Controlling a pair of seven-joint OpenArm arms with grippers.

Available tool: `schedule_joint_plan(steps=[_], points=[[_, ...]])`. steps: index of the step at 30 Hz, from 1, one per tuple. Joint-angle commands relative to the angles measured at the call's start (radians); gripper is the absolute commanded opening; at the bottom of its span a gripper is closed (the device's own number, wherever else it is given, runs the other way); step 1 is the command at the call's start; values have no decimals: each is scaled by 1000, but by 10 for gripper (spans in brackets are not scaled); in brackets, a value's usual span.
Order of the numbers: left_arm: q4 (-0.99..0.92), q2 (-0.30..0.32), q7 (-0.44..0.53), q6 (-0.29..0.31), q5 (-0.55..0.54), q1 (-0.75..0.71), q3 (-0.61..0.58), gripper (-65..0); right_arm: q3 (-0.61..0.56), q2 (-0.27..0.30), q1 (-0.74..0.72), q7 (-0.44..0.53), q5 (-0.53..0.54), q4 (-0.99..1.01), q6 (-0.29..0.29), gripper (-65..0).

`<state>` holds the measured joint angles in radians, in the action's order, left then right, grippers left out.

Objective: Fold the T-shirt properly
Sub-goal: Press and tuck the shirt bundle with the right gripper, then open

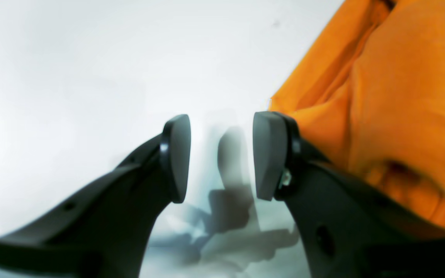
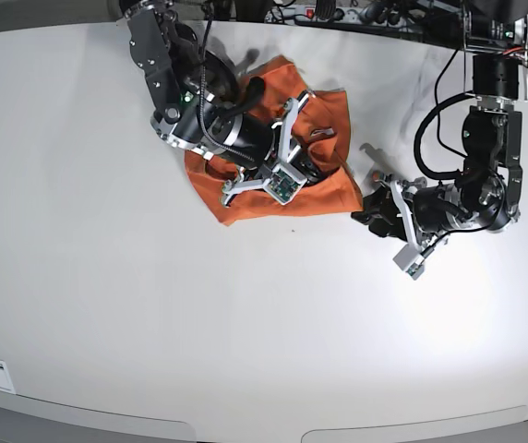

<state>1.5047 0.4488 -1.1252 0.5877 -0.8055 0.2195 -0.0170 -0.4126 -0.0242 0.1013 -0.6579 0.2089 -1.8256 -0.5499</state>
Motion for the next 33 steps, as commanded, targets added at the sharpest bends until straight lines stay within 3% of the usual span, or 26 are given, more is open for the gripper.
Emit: schedule_joint_plan(steps=[1, 7, 12, 22, 23, 27, 28, 30, 33], points=[[18, 20, 17, 4, -23, 25, 6, -368, -1, -27, -39, 37, 19, 8, 0, -650], [18, 69, 18, 4, -24, 25, 20, -368, -1, -128, -160, 37, 22, 128, -18, -650], [18, 91, 17, 4, -44, 25, 58, -368, -11, -133, -219, 45, 44, 129, -30, -650], [18, 100, 2, 5, -91, 25, 98, -368, -143, -133, -243, 48, 48, 129, 3, -650], [18, 100, 2, 5, -92, 24, 98, -368, -157, -133, -244, 48, 48, 129, 4, -630], [18, 103, 2, 5, -94, 25, 98, -368, -171, -133, -270, 14, 46, 116, -6, -289], [18, 103, 2, 5, -93, 25, 98, -368, -167, -133, -283, -23, 36, 101, -15, -254], [18, 103, -4, 18, -94, 25, 98, -368, -156, -133, -309, -120, 3, 55, -13, -256], [18, 103, -8, 35, -95, 25, 98, -390, -127, -133, -328, -217, -48, -31, 44, -262]])
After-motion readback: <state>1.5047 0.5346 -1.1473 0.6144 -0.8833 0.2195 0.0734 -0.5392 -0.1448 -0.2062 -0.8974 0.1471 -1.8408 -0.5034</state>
